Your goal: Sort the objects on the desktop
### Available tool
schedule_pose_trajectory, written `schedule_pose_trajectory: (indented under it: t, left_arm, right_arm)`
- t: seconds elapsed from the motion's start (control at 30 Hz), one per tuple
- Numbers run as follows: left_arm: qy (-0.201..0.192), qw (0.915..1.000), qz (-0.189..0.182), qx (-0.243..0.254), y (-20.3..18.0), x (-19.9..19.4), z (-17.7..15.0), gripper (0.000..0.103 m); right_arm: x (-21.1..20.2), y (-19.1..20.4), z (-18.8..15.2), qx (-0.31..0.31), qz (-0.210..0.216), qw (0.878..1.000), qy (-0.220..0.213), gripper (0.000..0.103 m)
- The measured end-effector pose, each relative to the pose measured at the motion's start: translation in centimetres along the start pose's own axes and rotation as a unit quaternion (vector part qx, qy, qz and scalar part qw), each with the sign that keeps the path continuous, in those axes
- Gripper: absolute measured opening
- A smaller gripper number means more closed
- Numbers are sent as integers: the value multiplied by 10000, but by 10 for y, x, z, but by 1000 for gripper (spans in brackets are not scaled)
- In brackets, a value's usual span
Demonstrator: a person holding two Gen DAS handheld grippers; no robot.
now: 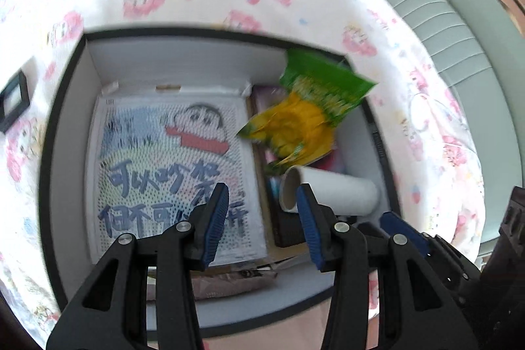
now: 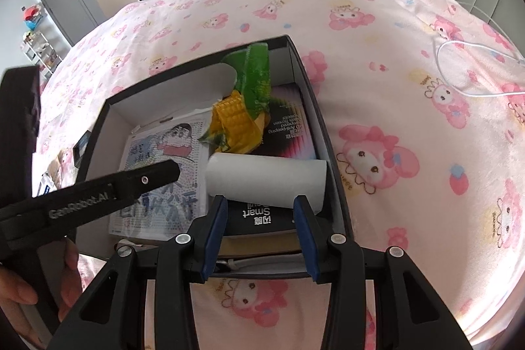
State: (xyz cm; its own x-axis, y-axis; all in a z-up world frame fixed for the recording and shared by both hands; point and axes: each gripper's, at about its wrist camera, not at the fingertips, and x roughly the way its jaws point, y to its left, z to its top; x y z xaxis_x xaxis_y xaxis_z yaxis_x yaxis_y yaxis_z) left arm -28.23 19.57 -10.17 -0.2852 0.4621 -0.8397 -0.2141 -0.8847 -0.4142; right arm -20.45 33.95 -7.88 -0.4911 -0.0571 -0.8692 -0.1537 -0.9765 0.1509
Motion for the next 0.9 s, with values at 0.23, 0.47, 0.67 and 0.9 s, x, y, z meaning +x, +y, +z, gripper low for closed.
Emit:
schedule_pose_trajectory:
  t: [0.23, 0.47, 0.67, 0.9]
  left_arm:
    - [-903, 9950, 129, 415, -20, -88, 6, 50]
    - [-1719, 9834, 305, 499, -18, -181, -21, 53]
    - [-2107, 9750, 583, 394, 0, -234, -50, 57]
    - [-2469, 9622, 1081, 376, 17, -279, -86, 68]
  right_arm:
    - [-57, 24, 9, -124, -109, 9982, -583, 38]
    - [-122, 59, 6, -338, 70, 9921, -1206, 48]
    - [-154, 99, -8, -663, 352, 9869, -1429, 48]
    - [-178, 135, -30, -838, 547, 9816, -1624, 48]
